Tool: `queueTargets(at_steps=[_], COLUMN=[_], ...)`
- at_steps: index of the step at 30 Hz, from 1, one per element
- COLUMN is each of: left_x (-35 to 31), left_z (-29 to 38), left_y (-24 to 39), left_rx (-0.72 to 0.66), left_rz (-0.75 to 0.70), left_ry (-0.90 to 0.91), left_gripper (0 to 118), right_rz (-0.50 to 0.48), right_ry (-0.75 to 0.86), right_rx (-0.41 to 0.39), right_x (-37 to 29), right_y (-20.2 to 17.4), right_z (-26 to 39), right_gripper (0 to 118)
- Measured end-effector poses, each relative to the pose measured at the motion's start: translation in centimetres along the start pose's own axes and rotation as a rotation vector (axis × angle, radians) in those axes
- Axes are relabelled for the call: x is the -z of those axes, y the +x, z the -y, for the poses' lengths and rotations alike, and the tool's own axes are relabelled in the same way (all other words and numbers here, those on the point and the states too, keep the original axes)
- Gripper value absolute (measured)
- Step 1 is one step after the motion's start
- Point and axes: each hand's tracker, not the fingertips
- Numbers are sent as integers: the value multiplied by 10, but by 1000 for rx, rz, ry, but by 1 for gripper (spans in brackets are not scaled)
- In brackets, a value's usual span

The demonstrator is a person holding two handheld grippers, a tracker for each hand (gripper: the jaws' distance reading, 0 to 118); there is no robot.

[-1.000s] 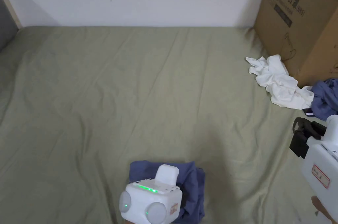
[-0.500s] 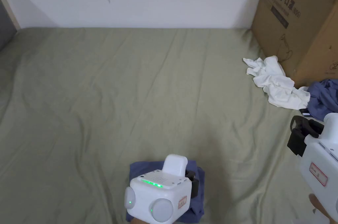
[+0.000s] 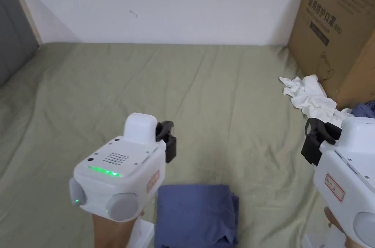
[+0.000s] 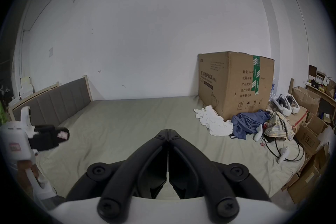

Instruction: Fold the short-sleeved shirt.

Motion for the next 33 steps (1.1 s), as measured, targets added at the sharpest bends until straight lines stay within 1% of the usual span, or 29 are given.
queueTargets(at_steps=[5,10,14,18,22,25,28,33], left_x=[-21,-34,-41,-42,-44,-44,-45,-44], left_z=[-11,-10,-8,-6,-1,2,6,15], left_y=[-28,-54,-68,-75,-80,-89,-96,-109], left_rx=[31,5,-52,-63,-92,-132,-151,-216], left_rz=[-145,-220,-246,-261,-263,-256,-269,-258], left_ry=[111,143,152,145,136,120,110,62], left_gripper=[6,6,6,6,6,6,6,6], right_rz=[-15,-28,-46,-73,-108,-125,-155,-157], right_ry=[53,75,75,44,-62,-171,-274,-418], right_rx=[-4,-18,-28,-28,-29,-68,-84,-89], right_x=[-1,-2,-2,4,31,54,71,91], right_y=[-15,-25,-32,-43,-53,-66,-79,-96], right_z=[-3,-1,2,10,52,94,138,193], right_gripper=[3,3,3,3,3,3,3,3])
